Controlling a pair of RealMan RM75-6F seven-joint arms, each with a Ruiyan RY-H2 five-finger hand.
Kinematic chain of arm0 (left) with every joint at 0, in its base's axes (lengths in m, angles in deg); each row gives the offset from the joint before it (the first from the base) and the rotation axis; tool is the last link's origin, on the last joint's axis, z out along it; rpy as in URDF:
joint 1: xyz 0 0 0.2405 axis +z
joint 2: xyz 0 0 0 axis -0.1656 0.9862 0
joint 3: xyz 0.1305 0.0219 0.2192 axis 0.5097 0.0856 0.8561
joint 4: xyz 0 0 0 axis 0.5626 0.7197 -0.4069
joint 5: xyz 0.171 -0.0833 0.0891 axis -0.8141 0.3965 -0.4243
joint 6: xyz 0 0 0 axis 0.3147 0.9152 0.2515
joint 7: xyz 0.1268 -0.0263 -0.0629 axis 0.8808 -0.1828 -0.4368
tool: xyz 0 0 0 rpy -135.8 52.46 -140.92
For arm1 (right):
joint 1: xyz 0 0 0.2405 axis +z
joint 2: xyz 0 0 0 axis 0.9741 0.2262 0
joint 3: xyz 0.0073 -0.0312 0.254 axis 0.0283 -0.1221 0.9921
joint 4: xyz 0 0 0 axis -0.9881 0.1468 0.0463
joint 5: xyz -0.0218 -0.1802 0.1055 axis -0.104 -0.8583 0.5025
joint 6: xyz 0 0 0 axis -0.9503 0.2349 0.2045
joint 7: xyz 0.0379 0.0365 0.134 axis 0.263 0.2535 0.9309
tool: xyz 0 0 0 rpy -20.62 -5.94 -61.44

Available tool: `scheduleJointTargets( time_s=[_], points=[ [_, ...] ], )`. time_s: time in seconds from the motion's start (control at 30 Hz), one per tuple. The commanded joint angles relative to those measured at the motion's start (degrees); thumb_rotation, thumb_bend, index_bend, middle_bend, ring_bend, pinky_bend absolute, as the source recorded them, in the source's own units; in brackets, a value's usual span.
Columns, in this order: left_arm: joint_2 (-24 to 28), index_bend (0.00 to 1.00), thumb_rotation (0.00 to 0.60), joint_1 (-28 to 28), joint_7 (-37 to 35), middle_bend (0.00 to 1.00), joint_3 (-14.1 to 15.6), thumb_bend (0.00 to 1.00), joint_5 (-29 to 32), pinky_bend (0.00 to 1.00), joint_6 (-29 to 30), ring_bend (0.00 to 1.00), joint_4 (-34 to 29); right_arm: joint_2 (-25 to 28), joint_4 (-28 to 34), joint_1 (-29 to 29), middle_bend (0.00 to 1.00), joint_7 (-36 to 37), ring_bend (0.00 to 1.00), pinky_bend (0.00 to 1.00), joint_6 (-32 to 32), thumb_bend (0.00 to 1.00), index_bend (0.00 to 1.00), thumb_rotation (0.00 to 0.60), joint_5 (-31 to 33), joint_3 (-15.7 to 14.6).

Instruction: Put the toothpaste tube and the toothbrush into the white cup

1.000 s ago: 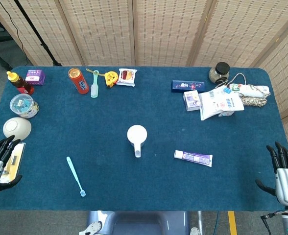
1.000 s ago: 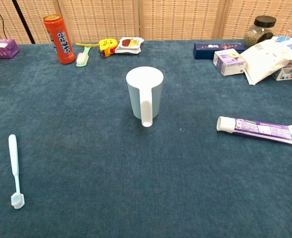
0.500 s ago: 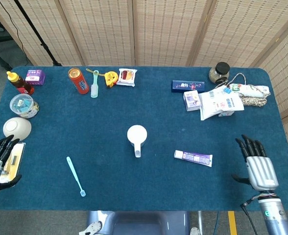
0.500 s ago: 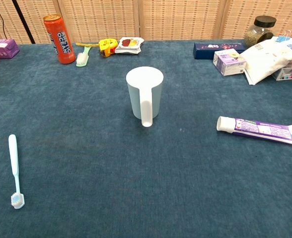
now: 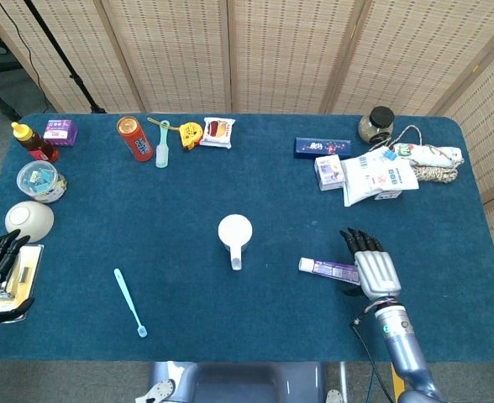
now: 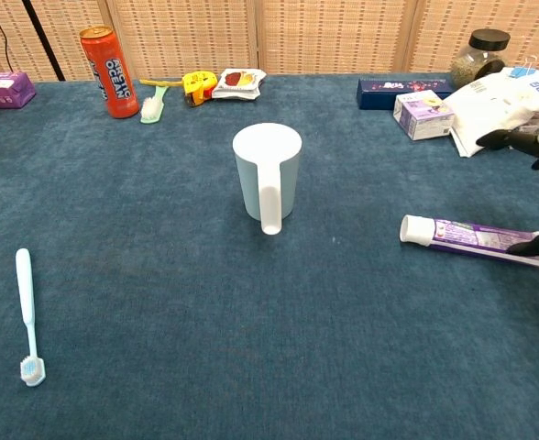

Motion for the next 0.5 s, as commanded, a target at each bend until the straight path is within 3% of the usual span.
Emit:
scheduleJointTargets(
  time_s=[0.03,0.2,0.5],
  points=[
    [0.1,0.0,0.6,-0.1,0.0,0.0,0.0,0.2,0.2,0.0,-0.3,0.0,0.0,-4.5,-2.9,1.7,0.2,-3.7,0.15,0.32,-1.3,0.0,0.17,0.6,2.8,0.9],
    [0.3,0.0,0.6,-0.2,-0.2,0.0,0.0,0.2,0.2,0.0,-0.6,0.0,-0.1,-10.2,-5.7,3.1,0.28,-6.4,0.23,0.36,-2.8,0.0,0.27,0.6,5.1,1.4],
    [0.4,0.0,0.6,-0.3,-0.4,0.0,0.0,0.2,0.4,0.0,-1.0,0.0,0.0,-14.1,-8.1,5.2,0.32,-9.3,0.26,0.38,-3.6,0.0,0.31,0.6,6.2,1.5]
  ],
)
